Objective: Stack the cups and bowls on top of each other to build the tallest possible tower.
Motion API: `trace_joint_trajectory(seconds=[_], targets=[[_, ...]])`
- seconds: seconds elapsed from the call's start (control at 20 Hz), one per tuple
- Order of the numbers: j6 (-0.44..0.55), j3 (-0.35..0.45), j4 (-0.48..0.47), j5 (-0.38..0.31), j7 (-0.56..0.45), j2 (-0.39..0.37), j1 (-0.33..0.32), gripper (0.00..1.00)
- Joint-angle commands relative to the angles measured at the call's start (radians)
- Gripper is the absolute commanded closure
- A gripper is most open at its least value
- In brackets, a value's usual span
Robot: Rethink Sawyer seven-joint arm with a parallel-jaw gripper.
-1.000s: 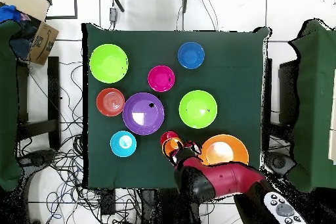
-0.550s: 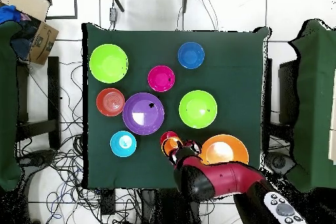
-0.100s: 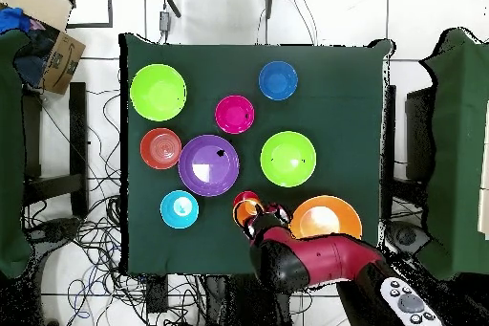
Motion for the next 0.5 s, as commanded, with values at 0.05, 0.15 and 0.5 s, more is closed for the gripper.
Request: trace_joint_trajectory(seconds=[0.05, 0.15, 0.5], targets=[[0.126, 0.025, 0.021, 0.040, 0.121, 0.000, 0.050, 1.00], [0.127, 0.026, 0.022, 0.040, 0.118, 0.001, 0.046, 1.00], [0.119, 0.038, 0.025, 0.024, 0.104, 0.012, 0.018, 1.00]])
